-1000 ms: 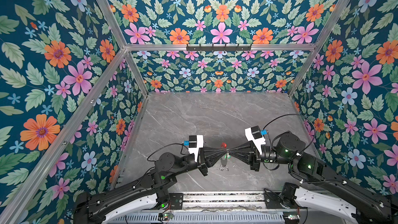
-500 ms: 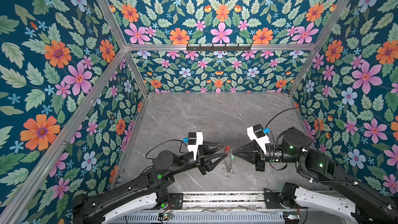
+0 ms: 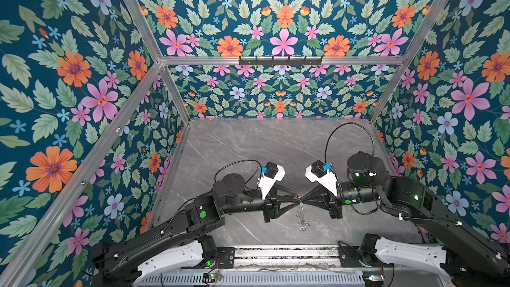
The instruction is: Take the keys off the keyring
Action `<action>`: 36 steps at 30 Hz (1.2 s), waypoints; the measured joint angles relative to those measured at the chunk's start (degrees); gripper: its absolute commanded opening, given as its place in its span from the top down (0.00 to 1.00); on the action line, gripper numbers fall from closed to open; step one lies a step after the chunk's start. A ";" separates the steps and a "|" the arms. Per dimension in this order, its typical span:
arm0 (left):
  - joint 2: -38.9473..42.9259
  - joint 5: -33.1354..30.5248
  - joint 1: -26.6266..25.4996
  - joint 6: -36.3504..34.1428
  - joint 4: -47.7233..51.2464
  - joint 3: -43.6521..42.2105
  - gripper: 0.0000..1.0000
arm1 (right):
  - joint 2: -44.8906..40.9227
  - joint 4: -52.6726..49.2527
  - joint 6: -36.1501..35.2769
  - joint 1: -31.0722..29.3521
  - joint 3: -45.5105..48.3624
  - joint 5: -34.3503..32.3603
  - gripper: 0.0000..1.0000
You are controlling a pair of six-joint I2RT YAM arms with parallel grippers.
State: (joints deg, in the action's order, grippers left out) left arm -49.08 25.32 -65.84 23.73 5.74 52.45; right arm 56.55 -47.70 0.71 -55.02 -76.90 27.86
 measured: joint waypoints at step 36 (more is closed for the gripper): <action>7.39 -2.75 0.00 -2.95 -13.09 -10.78 1.00 | -14.78 27.36 5.03 -0.11 24.57 -5.40 0.46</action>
State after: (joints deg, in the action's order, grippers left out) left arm -41.69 22.57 -65.84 20.78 -7.35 41.67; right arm 41.78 -20.34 5.74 -55.13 -52.34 22.46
